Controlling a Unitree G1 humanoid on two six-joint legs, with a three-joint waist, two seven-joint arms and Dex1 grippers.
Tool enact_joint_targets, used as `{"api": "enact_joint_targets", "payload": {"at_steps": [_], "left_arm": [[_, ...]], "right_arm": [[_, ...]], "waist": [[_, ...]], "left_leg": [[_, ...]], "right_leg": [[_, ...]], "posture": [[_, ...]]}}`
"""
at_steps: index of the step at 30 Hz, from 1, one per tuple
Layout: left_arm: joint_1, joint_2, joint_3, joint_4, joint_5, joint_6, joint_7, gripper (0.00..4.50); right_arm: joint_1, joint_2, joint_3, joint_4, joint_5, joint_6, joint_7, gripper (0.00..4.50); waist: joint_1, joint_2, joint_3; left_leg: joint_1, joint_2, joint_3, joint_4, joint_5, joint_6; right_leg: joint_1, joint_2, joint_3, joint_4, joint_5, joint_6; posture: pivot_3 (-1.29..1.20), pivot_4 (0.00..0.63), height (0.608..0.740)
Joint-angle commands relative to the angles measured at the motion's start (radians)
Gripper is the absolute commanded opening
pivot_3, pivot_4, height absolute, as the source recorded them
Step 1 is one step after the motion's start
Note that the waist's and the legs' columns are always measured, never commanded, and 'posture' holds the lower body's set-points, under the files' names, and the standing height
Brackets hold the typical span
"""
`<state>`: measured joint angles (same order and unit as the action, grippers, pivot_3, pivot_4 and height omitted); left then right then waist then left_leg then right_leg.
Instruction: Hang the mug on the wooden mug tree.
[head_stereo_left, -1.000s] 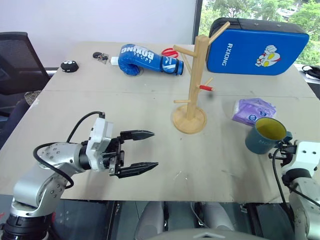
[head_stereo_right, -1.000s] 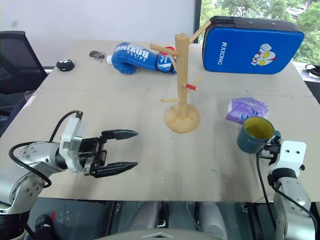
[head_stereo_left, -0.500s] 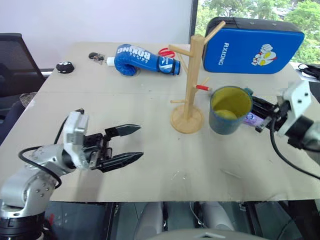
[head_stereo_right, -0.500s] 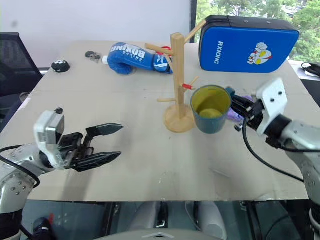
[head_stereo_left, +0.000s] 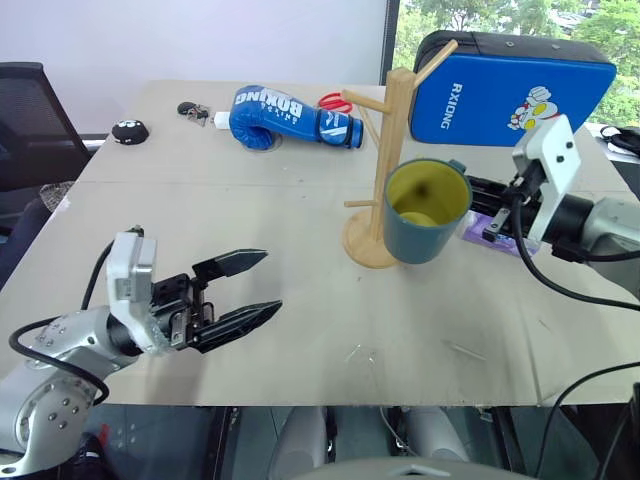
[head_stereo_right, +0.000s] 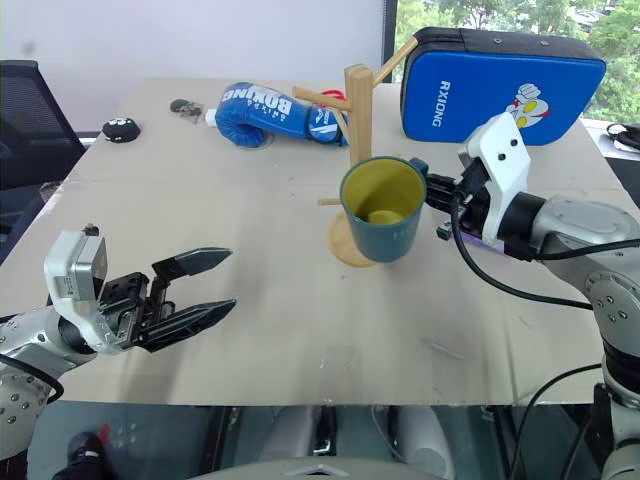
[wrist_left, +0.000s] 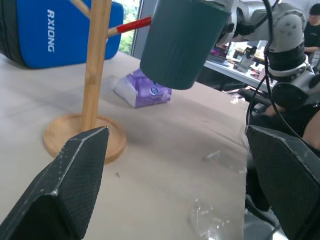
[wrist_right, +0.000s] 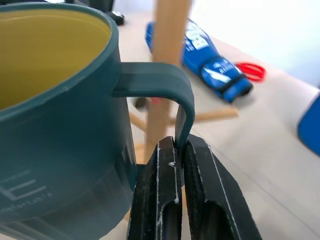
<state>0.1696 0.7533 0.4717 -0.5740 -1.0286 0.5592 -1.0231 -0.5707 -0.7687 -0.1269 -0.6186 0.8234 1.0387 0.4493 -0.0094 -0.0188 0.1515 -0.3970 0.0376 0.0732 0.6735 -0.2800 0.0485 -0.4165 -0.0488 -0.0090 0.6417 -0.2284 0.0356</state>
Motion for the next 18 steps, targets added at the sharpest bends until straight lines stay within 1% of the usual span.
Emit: {"api": "enact_joint_targets", "payload": {"at_steps": [1,5,8,11,13,14,15,18], "left_arm": [[0.007,-0.002,0.026,-0.054,-0.035,0.002,0.050,4.50],[0.020,-0.005,0.029,-0.055,-0.041,-0.005,0.074,4.50],[0.033,-0.007,0.033,-0.052,-0.042,-0.014,0.068,4.50],[0.050,-0.006,0.053,-0.047,-0.050,-0.022,0.054,4.50],[0.068,-0.011,0.065,-0.041,-0.046,-0.032,0.039,4.50],[0.075,-0.016,0.065,-0.038,-0.042,-0.038,0.033,4.50],[0.080,-0.020,0.064,-0.037,-0.037,-0.043,0.029,4.50],[0.086,-0.032,0.053,-0.032,-0.022,-0.059,0.024,4.50]], "right_arm": [[-0.072,0.006,0.050,0.007,-0.042,0.019,-0.035,0.03],[-0.156,0.069,0.183,0.095,-0.138,0.009,-0.060,0.03],[-0.206,0.121,0.229,0.192,-0.205,-0.018,-0.065,0.03],[-0.208,0.109,0.237,0.209,-0.227,-0.032,-0.016,0.86],[-0.174,0.092,0.214,0.175,-0.222,-0.030,0.004,1.83],[-0.150,0.081,0.191,0.153,-0.213,-0.037,0.020,1.95],[-0.131,0.072,0.172,0.138,-0.208,-0.045,0.031,2.22],[-0.062,0.032,0.100,0.099,-0.195,-0.106,0.094,2.22]], "waist": [[-0.002,0.000,0.000],[-0.006,0.000,0.000],[-0.005,0.000,0.000],[0.003,0.000,0.000],[0.003,0.000,0.000],[0.002,0.000,0.000],[0.003,0.000,0.000],[0.003,0.000,0.000]], "left_leg": [[0.000,0.000,0.000,0.000,0.000,0.000],[0.001,0.000,0.001,0.000,0.000,0.000],[0.000,0.000,0.001,0.000,0.001,-0.001],[-0.003,0.000,0.001,0.000,0.002,-0.003],[-0.003,0.000,0.001,0.000,0.002,-0.003],[-0.003,0.000,0.001,0.000,0.002,-0.003],[-0.003,0.000,0.001,0.000,0.002,-0.003],[-0.003,-0.001,0.002,-0.001,0.001,-0.003]], "right_leg": [[0.000,0.000,0.000,0.000,0.000,0.000],[0.000,0.001,0.001,0.000,0.000,0.000],[-0.001,0.001,0.001,0.000,0.000,0.000],[-0.003,0.001,0.000,0.000,0.000,0.000],[-0.003,0.000,0.000,0.000,0.001,0.001],[-0.003,0.000,0.000,-0.001,0.001,0.001],[-0.003,0.000,0.000,-0.001,0.001,0.001],[-0.003,0.000,0.000,-0.002,0.001,0.001]], "posture": [[0.00,0.150,0.740],[0.00,0.150,0.740],[0.00,0.150,0.740],[0.00,0.150,0.740],[0.00,0.150,0.740],[0.00,0.150,0.740],[0.00,0.150,0.740],[0.00,0.150,0.740]]}}
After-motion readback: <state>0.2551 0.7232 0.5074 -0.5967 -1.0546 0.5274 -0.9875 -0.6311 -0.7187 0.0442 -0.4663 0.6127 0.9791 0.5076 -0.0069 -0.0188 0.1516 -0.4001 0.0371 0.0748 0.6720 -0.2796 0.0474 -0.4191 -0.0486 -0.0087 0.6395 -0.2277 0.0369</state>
